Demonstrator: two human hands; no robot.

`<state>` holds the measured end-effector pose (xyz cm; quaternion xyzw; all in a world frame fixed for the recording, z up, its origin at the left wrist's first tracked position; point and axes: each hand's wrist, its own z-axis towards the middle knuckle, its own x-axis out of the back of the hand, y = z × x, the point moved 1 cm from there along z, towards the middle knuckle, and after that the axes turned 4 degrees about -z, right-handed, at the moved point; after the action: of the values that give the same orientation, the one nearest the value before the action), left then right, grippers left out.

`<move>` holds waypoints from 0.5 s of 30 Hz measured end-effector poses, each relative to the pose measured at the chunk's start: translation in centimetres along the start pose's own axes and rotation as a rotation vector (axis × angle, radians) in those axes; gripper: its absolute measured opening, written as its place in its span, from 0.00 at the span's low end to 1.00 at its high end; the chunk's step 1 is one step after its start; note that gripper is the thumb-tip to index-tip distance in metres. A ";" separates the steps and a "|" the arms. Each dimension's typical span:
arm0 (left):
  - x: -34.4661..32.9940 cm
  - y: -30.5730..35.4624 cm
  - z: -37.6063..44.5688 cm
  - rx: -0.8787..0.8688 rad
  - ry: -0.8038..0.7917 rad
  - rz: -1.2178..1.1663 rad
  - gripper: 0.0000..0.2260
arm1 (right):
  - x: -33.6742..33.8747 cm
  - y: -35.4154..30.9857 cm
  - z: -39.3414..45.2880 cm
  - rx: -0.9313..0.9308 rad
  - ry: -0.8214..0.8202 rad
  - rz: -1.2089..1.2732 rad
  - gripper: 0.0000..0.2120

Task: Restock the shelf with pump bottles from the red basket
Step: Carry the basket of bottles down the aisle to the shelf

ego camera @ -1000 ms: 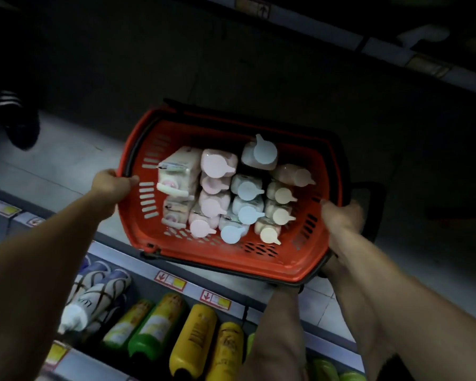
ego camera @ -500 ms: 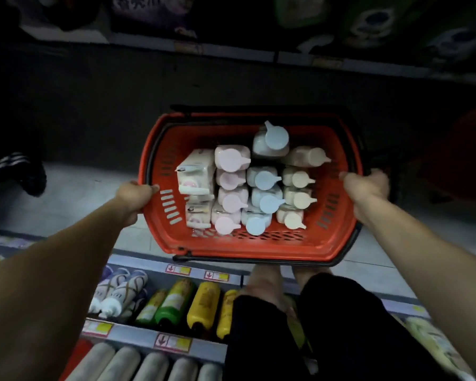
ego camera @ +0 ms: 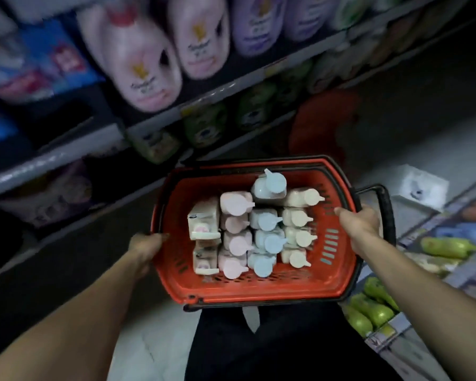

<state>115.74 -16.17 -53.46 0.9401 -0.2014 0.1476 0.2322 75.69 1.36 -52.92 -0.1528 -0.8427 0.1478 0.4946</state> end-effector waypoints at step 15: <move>-23.9 25.5 -5.7 -0.181 -0.360 0.691 0.06 | 12.8 10.2 4.3 -0.563 0.152 0.466 0.25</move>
<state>82.36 -26.65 -47.85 0.8037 -0.5552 0.0316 0.2118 67.05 15.40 -48.91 -0.4813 -0.7538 0.0071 0.4473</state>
